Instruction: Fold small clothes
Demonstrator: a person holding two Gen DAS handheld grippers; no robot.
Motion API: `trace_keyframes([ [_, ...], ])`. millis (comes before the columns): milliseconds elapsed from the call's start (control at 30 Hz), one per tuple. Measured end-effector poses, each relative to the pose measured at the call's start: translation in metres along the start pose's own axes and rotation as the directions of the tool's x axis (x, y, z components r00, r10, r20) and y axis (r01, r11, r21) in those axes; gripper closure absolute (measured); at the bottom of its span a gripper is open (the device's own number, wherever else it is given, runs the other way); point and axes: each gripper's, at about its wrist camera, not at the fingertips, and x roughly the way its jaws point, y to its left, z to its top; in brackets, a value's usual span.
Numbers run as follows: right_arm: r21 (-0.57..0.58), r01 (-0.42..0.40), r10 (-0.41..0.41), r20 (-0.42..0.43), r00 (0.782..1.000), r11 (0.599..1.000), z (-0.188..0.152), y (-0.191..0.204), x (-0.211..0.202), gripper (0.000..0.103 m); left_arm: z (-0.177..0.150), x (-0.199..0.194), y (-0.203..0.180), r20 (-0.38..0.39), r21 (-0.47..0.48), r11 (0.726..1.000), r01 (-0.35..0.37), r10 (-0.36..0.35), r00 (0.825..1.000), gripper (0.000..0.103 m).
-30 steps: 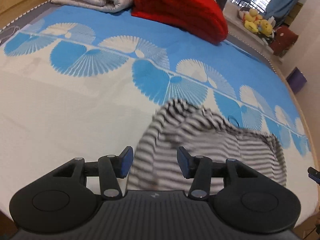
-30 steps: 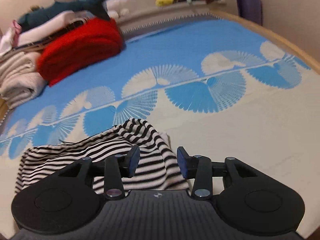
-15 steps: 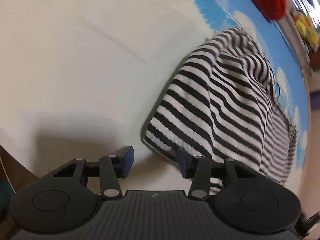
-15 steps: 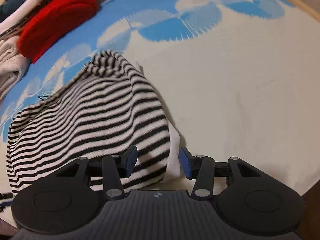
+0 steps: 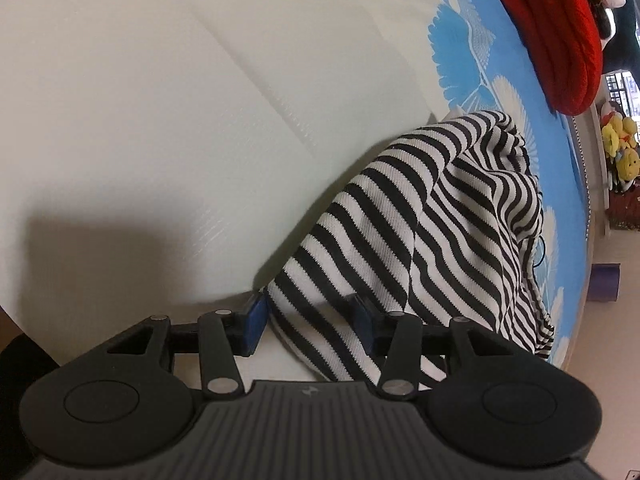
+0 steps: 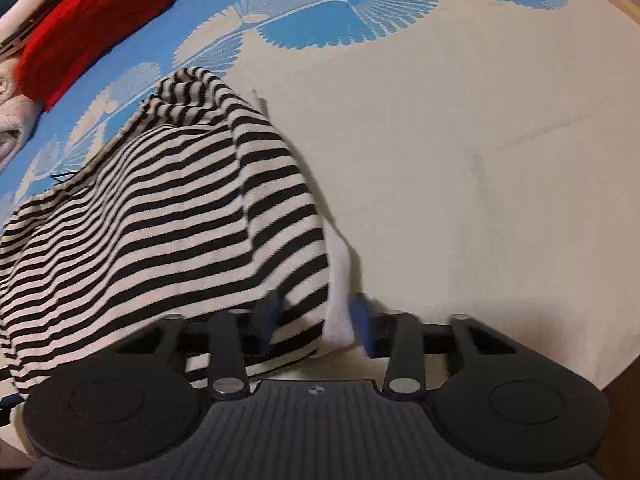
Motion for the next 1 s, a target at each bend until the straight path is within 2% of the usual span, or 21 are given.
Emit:
trace_keyframes([
  [33, -0.004, -0.011, 0.011, 0.001, 1.0, 1.0, 0.0, 0.0, -0.002, 0.084, 0.0, 0.0, 0.0, 0.0, 0.007, 1.0, 0.001, -0.001, 1.0, 0.054],
  [100, -0.024, -0.014, 0.014, 0.016, 1.0, 1.0, 0.0, 0.003, -0.004, 0.093, 0.001, -0.001, -0.004, 0.014, 0.05, 0.998, 0.023, -0.024, 1.0, 0.099],
  [133, -0.026, -0.021, 0.022, 0.031, 0.999, 0.999, 0.001, 0.003, -0.007, 0.094, 0.0, -0.007, -0.007, 0.045, 0.083, 0.996, 0.017, -0.021, 0.999, 0.1],
  [200, 0.007, -0.063, 0.062, 0.102, 0.993, 0.998, 0.004, 0.0, -0.02, 0.096, -0.004, -0.027, -0.013, 0.138, 0.158, 0.987, 0.015, -0.037, 0.99, 0.101],
  [267, 0.046, -0.126, 0.115, 0.194, 0.974, 0.991, 0.007, -0.004, -0.039, 0.097, -0.008, -0.047, -0.008, 0.215, 0.169, 0.985, 0.018, -0.055, 0.975, 0.101],
  [300, 0.049, -0.134, 0.12, 0.223, 0.968, 0.99, 0.006, -0.005, -0.046, 0.098, -0.008, -0.053, -0.002, 0.228, 0.158, 0.987, 0.011, -0.047, 0.972, 0.101],
  [367, 0.065, -0.104, 0.087, 0.225, 0.97, 0.992, 0.004, -0.008, -0.049, 0.099, -0.008, -0.049, 0.011, 0.178, 0.125, 0.992, -0.018, -0.004, 0.984, 0.101],
  [433, 0.12, -0.051, 0.033, 0.148, 0.988, 0.991, 0.001, -0.016, -0.036, 0.1, -0.011, -0.038, 0.015, 0.104, 0.137, 0.986, -0.091, 0.077, 0.992, 0.101],
  [500, 0.148, 0.011, -0.021, 0.068, 0.997, 0.989, -0.003, -0.02, -0.023, 0.1, -0.014, -0.03, 0.014, 0.057, 0.157, 0.98, -0.119, 0.111, 0.992, 0.1],
  [567, 0.128, 0.054, -0.059, 0.039, 0.997, 0.99, -0.005, -0.018, -0.016, 0.1, -0.015, -0.034, 0.011, 0.059, 0.161, 0.983, -0.089, 0.08, 0.995, 0.097],
  [633, 0.113, 0.048, -0.053, 0.046, 0.998, 0.992, -0.004, -0.014, -0.015, 0.096, -0.014, -0.04, 0.01, 0.087, 0.159, 0.984, -0.077, 0.064, 0.994, 0.081],
  [667, 0.1, 0.048, -0.054, 0.06, 0.997, 0.994, -0.004, -0.011, -0.017, 0.095, -0.015, -0.044, 0.009, 0.109, 0.16, 0.984, -0.074, 0.057, 0.992, 0.069],
  [767, 0.034, 0.098, -0.102, 0.164, 0.981, 0.995, -0.008, 0.0, -0.032, 0.092, -0.02, -0.059, -0.005, 0.199, 0.199, 0.977, -0.078, 0.038, 0.979, 0.067],
  [833, 0.002, 0.087, -0.085, 0.219, 0.972, 0.996, -0.007, 0.003, -0.041, 0.086, -0.022, -0.065, -0.018, 0.246, 0.242, 0.968, -0.068, 0.007, 0.969, 0.067],
  [933, -0.051, 0.025, -0.011, 0.264, 0.965, 0.998, -0.005, 0.012, -0.048, 0.085, -0.027, -0.064, -0.036, 0.251, 0.312, 0.949, -0.037, -0.045, 0.967, 0.067],
  [1000, -0.084, -0.022, 0.042, 0.244, 0.969, 0.996, -0.004, 0.018, -0.044, 0.079, -0.031, -0.058, -0.044, 0.224, 0.342, 0.939, -0.026, -0.055, 0.973, 0.067],
])
